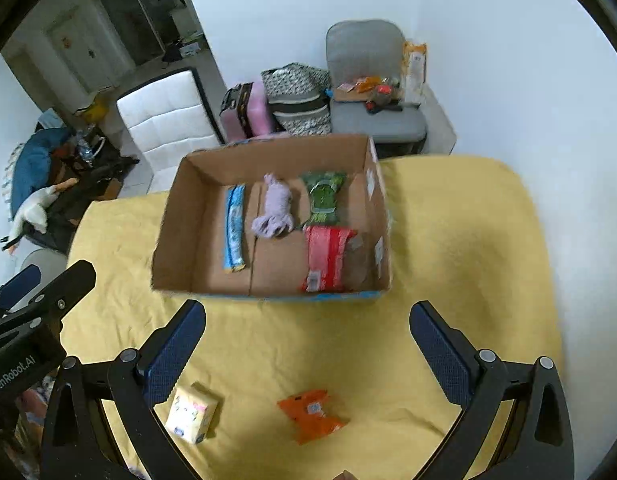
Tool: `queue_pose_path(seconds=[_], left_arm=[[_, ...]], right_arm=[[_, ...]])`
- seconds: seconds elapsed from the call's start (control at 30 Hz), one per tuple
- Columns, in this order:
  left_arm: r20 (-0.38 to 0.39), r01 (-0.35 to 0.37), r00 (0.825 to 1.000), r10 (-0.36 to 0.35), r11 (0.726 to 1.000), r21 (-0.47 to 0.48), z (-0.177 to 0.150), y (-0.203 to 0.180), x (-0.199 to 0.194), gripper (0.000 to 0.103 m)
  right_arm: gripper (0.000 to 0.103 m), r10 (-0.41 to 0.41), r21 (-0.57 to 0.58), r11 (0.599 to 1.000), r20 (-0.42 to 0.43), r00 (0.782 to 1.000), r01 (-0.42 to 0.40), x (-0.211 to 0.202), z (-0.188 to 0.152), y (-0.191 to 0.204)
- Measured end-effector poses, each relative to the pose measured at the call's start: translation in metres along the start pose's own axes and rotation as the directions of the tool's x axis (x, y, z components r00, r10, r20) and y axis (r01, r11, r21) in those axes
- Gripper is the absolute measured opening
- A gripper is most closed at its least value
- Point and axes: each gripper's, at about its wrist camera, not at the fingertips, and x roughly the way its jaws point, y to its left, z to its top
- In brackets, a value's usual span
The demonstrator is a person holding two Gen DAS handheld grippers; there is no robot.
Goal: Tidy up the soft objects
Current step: 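Grasp the tissue pack with the left tool while the right tool grasps the orange bag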
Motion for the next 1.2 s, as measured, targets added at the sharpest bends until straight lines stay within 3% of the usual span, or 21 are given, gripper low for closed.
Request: queue_pose_path(seconds=[0.17, 0.23, 0.4, 0.53, 0.7, 0.73, 0.77, 0.8, 0.83, 0.87, 0.97, 1.0, 1.1, 1.2], left_arm=[[-0.103, -0.061, 0.993, 0.056, 0.997, -0.047, -0.051, 0.020, 0.016, 0.101], [-0.158, -0.074, 0.985, 0.064, 0.996, -0.059, -0.072, 0.026, 0.029, 0.101], [-0.322, -0.108, 0.943, 0.085, 0.993, -0.054, -0.128, 0.042, 0.079, 0.101], [-0.429, -0.075, 0.902, 0.047, 0.996, -0.051, -0.163, 0.053, 0.118, 0.101], [-0.524, -0.042, 0.850, 0.048, 0.999, 0.023, -0.193, 0.052, 0.163, 0.101], [-0.541, -0.030, 0.839, 0.047, 0.999, 0.040, -0.197, 0.051, 0.172, 0.101], [-0.555, -0.022, 0.830, 0.051, 0.998, 0.058, -0.201, 0.049, 0.181, 0.101], [-0.562, -0.012, 0.825, 0.049, 0.998, 0.070, -0.203, 0.048, 0.187, 0.101], [-0.573, 0.000, 0.818, 0.046, 0.997, 0.080, -0.206, 0.046, 0.193, 0.101], [-0.581, 0.009, 0.813, 0.044, 0.996, 0.089, -0.208, 0.045, 0.198, 0.101], [-0.605, 0.062, 0.796, 0.014, 0.993, 0.104, -0.216, 0.038, 0.214, 0.100], [-0.606, 0.067, 0.796, 0.003, 0.993, 0.093, -0.217, 0.037, 0.217, 0.097], [-0.615, 0.097, 0.785, -0.067, 0.995, 0.016, -0.219, 0.039, 0.221, 0.070], [-0.610, 0.092, 0.785, -0.110, 0.994, -0.061, -0.218, 0.042, 0.223, 0.067]], right_arm=[[0.103, 0.067, 0.042, 0.997, -0.133, 0.989, -0.062, 0.029, -0.039, -0.011], [0.103, 0.092, 0.079, 0.994, -0.216, 0.972, -0.077, 0.053, -0.062, -0.017], [0.103, 0.089, 0.147, 0.988, -0.382, 0.920, -0.034, 0.122, -0.118, -0.031], [0.103, 0.016, 0.050, 0.999, -0.472, 0.882, 0.009, 0.167, -0.151, -0.025], [0.103, -0.065, -0.073, 0.997, -0.503, 0.862, 0.033, 0.204, -0.178, -0.012], [0.101, -0.070, -0.073, 0.997, -0.504, 0.861, 0.038, 0.209, -0.182, -0.013], [0.084, -0.071, -0.064, 0.997, -0.510, 0.857, 0.044, 0.214, -0.185, -0.013], [0.057, -0.035, -0.026, 0.999, -0.519, 0.854, 0.025, 0.219, -0.189, -0.016], [0.046, -0.015, 0.005, 1.000, -0.533, 0.846, 0.021, 0.224, -0.192, -0.018], [0.042, -0.031, 0.021, 0.998, -0.548, 0.836, 0.051, 0.226, -0.194, -0.020], [0.042, 0.016, 0.104, 0.993, -0.552, 0.833, 0.049, 0.225, -0.197, -0.026], [0.042, 0.018, 0.111, 0.992, -0.559, 0.829, 0.054, 0.225, -0.197, -0.026], [0.043, 0.007, 0.121, 0.990, -0.565, 0.825, 0.074, 0.227, -0.196, -0.030], [0.044, -0.005, 0.125, 0.988, -0.572, 0.820, 0.094, 0.234, -0.195, -0.024]])
